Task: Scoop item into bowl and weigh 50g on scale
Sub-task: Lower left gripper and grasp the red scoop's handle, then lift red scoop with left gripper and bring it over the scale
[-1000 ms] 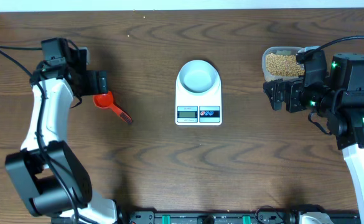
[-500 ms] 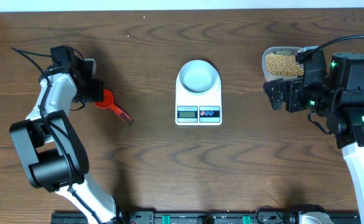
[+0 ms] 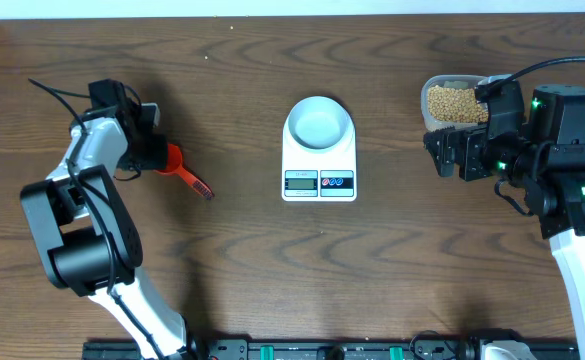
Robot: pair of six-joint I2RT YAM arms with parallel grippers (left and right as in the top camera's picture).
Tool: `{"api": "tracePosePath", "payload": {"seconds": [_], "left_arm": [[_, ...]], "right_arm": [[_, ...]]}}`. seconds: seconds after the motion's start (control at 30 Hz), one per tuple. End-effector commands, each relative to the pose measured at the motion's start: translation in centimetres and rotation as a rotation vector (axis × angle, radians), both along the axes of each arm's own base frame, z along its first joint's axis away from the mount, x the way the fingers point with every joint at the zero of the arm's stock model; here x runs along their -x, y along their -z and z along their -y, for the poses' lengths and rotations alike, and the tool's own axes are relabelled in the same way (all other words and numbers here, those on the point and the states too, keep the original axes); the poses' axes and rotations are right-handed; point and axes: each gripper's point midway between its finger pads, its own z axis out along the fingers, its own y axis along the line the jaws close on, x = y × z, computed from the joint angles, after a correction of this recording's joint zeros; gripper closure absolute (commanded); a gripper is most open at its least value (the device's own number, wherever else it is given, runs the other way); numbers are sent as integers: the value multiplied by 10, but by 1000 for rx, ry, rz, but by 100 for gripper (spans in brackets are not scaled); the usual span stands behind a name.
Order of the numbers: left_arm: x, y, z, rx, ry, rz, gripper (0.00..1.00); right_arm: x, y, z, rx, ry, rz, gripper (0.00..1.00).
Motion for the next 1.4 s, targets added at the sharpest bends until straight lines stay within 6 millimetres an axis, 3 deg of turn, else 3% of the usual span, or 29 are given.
{"api": "tracePosePath", "payload": {"seconds": [0.0,0.27,0.57,0.87,1.0,1.13,1.37], "left_arm": [[-4,2,-4,-3,0,1,63],[-5,2,-4,-4,0,5,70],[-5,2,-4,-4,0,4,92],[-11,-3,-6,-3,-33,28,93],[-23,-24,-10,-1,-102,86,92],[-34,-59,-13,8,-187,173,93],[-34,-112,-12,56,-359,285,93]], "right_arm": [[0,-5,-5,-11,-17,3,6],[1,-4,-5,-11,-17,1,6],[1,-4,-5,-11,-17,-1,6],[2,-3,-5,-11,-17,-8,6],[2,-3,-5,-11,-17,-8,6],[2,-3,-5,-11,-17,-8,7],[2,-3,-5,-20,-7,-9,9]]}}
